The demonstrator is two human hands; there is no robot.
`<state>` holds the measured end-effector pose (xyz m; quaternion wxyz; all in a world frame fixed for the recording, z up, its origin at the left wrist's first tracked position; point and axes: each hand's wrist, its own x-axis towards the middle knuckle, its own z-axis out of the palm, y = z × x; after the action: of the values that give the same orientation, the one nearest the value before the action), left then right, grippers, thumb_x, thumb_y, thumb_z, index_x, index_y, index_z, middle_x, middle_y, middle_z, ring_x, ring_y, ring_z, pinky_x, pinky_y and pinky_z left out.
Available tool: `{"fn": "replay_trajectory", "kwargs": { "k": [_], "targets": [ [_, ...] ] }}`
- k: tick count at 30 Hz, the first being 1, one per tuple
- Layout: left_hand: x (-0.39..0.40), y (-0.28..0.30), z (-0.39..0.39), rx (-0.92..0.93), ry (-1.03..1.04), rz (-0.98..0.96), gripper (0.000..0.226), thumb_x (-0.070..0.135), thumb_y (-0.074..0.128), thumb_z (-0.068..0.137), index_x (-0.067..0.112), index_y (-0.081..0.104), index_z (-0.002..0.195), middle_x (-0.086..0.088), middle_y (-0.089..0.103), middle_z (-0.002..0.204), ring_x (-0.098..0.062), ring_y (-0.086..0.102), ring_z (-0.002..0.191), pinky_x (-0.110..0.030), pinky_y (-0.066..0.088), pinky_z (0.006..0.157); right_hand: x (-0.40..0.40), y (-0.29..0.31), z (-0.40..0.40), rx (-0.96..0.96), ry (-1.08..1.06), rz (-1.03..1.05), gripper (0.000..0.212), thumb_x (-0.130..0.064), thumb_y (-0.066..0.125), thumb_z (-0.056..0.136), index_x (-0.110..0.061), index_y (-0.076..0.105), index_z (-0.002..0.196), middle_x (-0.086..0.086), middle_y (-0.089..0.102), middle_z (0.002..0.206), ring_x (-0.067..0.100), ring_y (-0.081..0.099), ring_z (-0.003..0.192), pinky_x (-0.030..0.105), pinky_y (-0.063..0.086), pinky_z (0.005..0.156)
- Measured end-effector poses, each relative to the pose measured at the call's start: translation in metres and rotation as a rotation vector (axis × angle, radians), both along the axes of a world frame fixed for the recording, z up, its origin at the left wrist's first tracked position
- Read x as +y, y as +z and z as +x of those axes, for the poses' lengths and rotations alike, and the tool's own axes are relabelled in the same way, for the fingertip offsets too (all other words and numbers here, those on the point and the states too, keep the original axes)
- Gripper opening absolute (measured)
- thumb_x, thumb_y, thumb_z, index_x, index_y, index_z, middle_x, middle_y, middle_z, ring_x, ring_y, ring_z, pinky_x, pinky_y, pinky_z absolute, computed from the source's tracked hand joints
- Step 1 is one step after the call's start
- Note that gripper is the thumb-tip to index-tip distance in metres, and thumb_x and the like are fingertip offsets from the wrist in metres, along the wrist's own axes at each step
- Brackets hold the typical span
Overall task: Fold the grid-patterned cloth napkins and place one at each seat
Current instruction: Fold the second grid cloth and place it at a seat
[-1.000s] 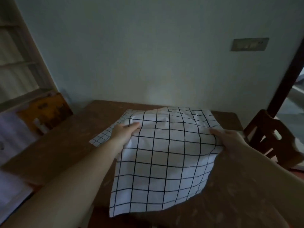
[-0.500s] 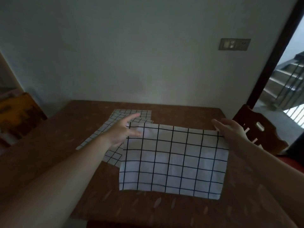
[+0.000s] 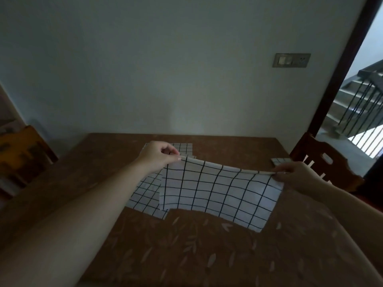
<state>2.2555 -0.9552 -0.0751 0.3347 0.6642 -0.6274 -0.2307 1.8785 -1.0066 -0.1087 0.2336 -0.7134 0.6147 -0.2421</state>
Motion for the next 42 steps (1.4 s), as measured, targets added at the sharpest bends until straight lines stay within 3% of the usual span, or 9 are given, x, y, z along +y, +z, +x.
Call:
{"fn": "replay_trajectory", "kwargs": {
  "k": [4,8,12,17,22,27,32,37,42],
  "targets": [
    [0.002,0.015,-0.001,-0.056,-0.060,-0.051,0.006,0.028,0.077,0.080,0.024,0.073,0.080,0.008,0.058,0.083,-0.012,0.052,0.080,-0.030,0.044,0.076,0.001,-0.001,0.004,0.436,0.146,0.097,0.012,-0.021,0.067,0.087,-0.029,0.070,0.079,-0.004,0.066,0.089,0.014,0.061,0.082,0.024,0.046,0.072],
    [0.000,0.038,-0.019,-0.221,-0.159,-0.161,0.005,0.028,0.076,0.082,0.026,0.071,0.080,0.004,0.059,0.124,-0.015,0.049,0.120,-0.041,0.033,0.109,0.012,0.007,0.038,0.710,0.310,0.117,0.028,-0.036,0.063,0.089,-0.021,0.062,0.113,-0.007,0.059,0.109,0.006,0.055,0.090,0.015,0.045,0.072],
    [-0.002,0.059,-0.038,-0.224,-0.298,-0.152,0.002,0.028,0.073,0.084,0.026,0.073,0.082,0.011,0.072,0.092,-0.004,0.065,0.091,-0.036,0.053,0.092,0.036,0.038,0.125,0.264,0.488,-0.077,0.041,-0.050,0.064,0.085,-0.027,0.056,0.118,-0.016,0.055,0.101,0.004,0.055,0.087,0.015,0.039,0.066],
    [0.001,0.075,-0.019,-0.077,-0.273,-0.233,0.011,0.028,0.078,0.080,0.024,0.073,0.088,0.015,0.069,0.076,0.008,0.060,0.066,-0.015,0.045,0.067,0.026,0.060,0.167,-0.076,0.383,-0.164,0.027,-0.031,0.060,0.092,-0.010,0.066,0.075,-0.006,0.050,0.053,0.001,0.038,0.041,0.018,0.032,0.047],
    [0.007,0.077,0.004,0.060,-0.220,-0.244,0.013,0.025,0.076,0.082,0.013,0.075,0.078,0.005,0.068,0.069,-0.003,0.057,0.062,-0.021,0.044,0.067,0.033,0.076,0.177,-0.223,0.465,-0.142,0.016,-0.033,0.063,0.090,-0.033,0.067,0.075,-0.007,0.056,0.057,0.002,0.046,0.049,0.018,0.037,0.050],
    [0.013,0.078,0.007,0.079,-0.256,-0.261,0.022,0.035,0.072,0.086,0.019,0.071,0.070,-0.005,0.065,0.067,-0.009,0.057,0.065,-0.028,0.043,0.068,0.044,0.093,0.195,-0.413,0.459,-0.236,0.041,-0.030,0.054,0.097,-0.010,0.051,0.061,-0.005,0.037,0.051,0.011,0.034,0.046,0.023,0.026,0.044],
    [0.028,0.088,0.040,-0.144,-0.224,-0.016,0.038,0.042,0.077,0.077,0.023,0.055,0.053,0.014,0.036,0.045,-0.005,0.035,0.044,-0.023,0.026,0.048,0.035,0.106,0.178,-0.608,0.333,-0.281,0.038,-0.025,0.054,0.096,-0.009,0.048,0.062,-0.001,0.038,0.055,0.016,0.037,0.052,0.027,0.030,0.050],
    [0.032,0.092,0.056,-0.084,-0.223,-0.046,0.041,0.037,0.081,0.075,0.008,0.056,0.058,0.003,0.035,0.052,-0.013,0.034,0.049,-0.027,0.023,0.052,0.032,0.111,0.175,-0.631,0.322,-0.279,0.044,-0.024,0.067,0.089,0.013,0.052,0.072,0.011,0.046,0.061,0.018,0.043,0.055,0.027,0.035,0.052],
    [0.040,0.090,0.082,0.251,-0.142,-0.144,0.053,0.040,0.082,0.063,-0.004,0.069,0.089,-0.010,0.072,0.081,-0.024,0.069,0.078,-0.032,0.051,0.077,0.023,0.112,0.158,-0.861,0.203,-0.179,0.026,-0.027,0.070,0.086,-0.001,0.068,0.080,0.016,0.061,0.075,0.028,0.059,0.070,0.046,0.052,0.071]
  ]
}}
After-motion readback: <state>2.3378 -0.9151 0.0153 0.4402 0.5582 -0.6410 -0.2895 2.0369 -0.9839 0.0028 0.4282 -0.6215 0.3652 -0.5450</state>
